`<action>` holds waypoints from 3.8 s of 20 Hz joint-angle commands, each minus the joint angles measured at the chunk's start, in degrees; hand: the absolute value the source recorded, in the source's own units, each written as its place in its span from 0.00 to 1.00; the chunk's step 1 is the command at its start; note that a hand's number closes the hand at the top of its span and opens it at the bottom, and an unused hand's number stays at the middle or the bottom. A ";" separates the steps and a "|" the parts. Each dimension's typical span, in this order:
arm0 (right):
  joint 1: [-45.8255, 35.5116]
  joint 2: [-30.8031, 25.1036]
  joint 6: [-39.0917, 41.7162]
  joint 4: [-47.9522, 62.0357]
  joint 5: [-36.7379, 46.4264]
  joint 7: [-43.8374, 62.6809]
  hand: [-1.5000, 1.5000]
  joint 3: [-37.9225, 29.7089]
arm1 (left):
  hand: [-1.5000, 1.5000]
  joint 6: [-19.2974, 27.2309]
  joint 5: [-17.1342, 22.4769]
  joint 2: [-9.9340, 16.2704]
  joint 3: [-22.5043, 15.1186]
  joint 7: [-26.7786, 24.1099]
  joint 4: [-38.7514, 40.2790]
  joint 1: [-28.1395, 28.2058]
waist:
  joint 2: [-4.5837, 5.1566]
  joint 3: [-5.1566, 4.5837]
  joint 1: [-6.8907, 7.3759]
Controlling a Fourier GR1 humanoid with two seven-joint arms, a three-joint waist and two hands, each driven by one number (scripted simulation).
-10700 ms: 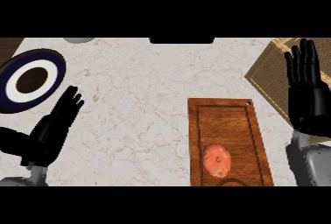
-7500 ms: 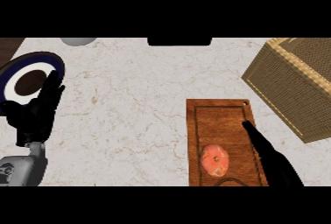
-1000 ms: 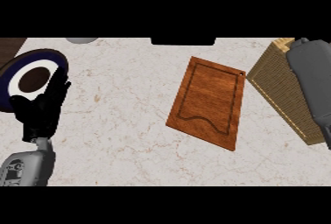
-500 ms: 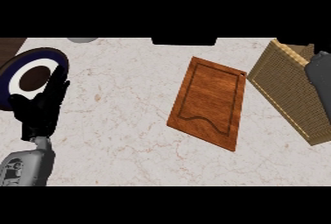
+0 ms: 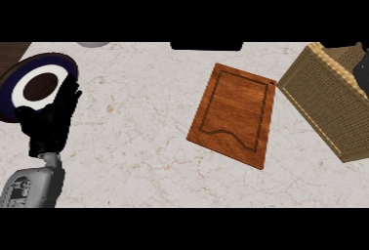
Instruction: Pick the squash from the cutting board and place it in the basket
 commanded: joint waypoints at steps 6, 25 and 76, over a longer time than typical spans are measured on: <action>-3.32 -0.48 6.91 6.56 1.59 1.47 1.00 -0.75 | 0.50 0.30 -0.73 -0.83 -1.11 0.31 -1.36 0.37 | 0.00 0.12 -0.09; 0.61 -2.24 9.04 11.20 1.17 -1.57 1.00 -2.80 | 0.50 0.03 -0.14 0.10 0.76 -0.08 3.74 -4.35 | 0.50 0.18 0.18; 8.88 -3.62 -5.72 -3.02 -21.53 -2.21 0.00 -24.65 | 0.50 -2.84 1.90 2.13 2.91 0.30 -0.97 3.03 | -0.88 0.10 -2.13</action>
